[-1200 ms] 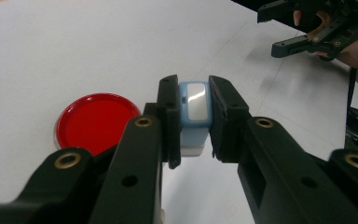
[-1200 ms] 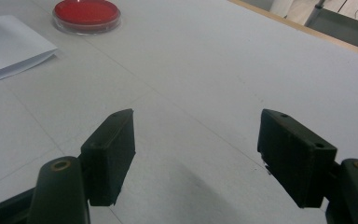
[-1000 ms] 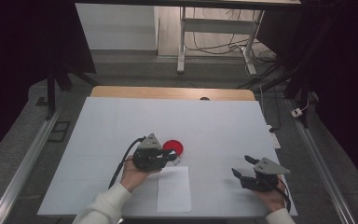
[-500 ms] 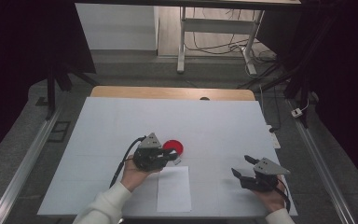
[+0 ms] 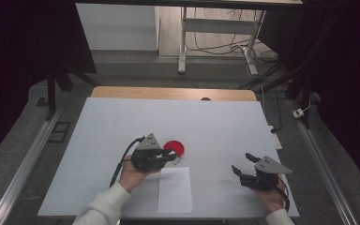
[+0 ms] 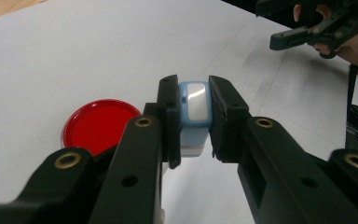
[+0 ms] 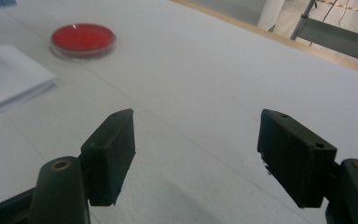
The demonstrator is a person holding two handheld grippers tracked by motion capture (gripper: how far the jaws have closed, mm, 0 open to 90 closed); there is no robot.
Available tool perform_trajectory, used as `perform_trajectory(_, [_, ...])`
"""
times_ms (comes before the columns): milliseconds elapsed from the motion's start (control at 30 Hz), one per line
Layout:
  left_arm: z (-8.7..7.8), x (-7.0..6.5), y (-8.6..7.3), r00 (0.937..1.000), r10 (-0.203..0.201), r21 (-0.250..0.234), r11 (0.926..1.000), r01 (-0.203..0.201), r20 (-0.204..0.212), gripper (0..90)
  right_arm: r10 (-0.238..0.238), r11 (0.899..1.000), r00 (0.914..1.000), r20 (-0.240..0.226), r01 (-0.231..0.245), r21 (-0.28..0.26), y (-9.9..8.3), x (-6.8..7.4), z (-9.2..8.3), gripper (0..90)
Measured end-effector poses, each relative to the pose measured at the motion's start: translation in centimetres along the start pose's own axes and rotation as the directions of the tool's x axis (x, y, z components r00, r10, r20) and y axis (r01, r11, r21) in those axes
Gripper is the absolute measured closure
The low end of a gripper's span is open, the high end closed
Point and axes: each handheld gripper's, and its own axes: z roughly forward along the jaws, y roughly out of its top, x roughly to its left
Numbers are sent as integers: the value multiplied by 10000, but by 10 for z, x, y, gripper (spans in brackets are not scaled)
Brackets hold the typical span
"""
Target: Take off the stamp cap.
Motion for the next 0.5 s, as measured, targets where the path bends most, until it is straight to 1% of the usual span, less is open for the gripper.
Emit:
perform_trajectory(100, [1,-1,-3,9999,150,119,9998,-149,-47,751,69,9999,9999,-123,-70,-79,5,4,1,280])
perform_trajectory(200, [3,-1,-4,9999,170,176,9997,-170,6,751,-20,10000,9996,-283,19,-37,6,9,3,286])
perform_trajectory(267, [3,-1,-4,9999,157,184,9997,-156,-38,751,-109,9999,9992,-375,109,-15,6,11,3,289])
perform_trajectory(367, [-1,0,-6,9999,-7,78,10000,8,-109,751,-98,9999,9984,-558,93,-98,10,15,7,293])
perform_trajectory(433, [-3,0,-6,9999,-138,-24,9999,138,-68,751,-168,9998,9977,-658,158,-148,12,18,10,294])
perform_trajectory(500, [-4,1,-5,9999,-148,-82,9999,148,-64,751,-167,9997,9973,-720,155,-169,14,21,12,295])
